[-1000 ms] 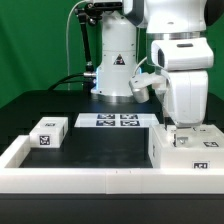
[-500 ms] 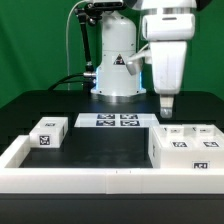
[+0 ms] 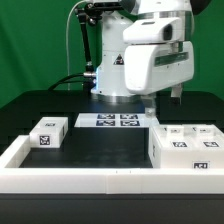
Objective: Assemble cabinet
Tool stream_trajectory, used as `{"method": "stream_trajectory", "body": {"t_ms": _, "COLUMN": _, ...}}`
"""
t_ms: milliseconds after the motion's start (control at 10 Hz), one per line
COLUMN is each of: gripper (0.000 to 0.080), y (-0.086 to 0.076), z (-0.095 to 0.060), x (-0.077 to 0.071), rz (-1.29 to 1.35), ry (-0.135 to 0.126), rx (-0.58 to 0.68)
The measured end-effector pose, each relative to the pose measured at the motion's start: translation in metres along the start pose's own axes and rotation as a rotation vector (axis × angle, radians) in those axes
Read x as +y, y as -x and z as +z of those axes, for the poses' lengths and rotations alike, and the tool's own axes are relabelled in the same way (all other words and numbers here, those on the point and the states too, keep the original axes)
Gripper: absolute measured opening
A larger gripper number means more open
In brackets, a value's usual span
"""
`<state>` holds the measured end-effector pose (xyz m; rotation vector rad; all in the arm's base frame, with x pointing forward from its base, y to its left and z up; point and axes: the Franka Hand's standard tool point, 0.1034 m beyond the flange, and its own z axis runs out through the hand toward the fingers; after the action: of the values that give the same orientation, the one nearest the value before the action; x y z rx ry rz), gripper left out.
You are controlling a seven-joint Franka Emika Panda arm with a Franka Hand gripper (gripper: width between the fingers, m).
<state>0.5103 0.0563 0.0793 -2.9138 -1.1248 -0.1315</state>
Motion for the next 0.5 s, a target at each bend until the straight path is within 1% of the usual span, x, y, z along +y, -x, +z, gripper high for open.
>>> {"method": "stream_trajectory", "body": {"t_ms": 100, "gripper": 0.0797, "y": 0.000, "z": 0.004, "x": -0.011, "rz": 0.214, "ry": -0.014, "rx": -0.002}}
{"method": "stream_trajectory", "body": {"t_ms": 200, "gripper": 0.0797, "y": -0.002, "z": 0.003, "x": -0.009, "rz": 0.309, "ry": -0.025, "rx": 0.005}}
{"method": "stream_trajectory", "body": {"t_ms": 300, "gripper": 0.0797, "y": -0.002, "z": 0.003, "x": -0.011, "rz": 0.388, "ry": -0.034, "rx": 0.007}}
{"method": "stream_trajectory", "body": {"t_ms": 400, "gripper": 0.0797, "y": -0.003, "z": 0.004, "x": -0.015, "rz": 0.533, "ry": -0.046, "rx": 0.006}}
{"method": "stream_trajectory", "body": {"t_ms": 500, "gripper": 0.0797, "y": -0.002, "z": 0.008, "x": -0.023, "rz": 0.700, "ry": -0.051, "rx": -0.012}}
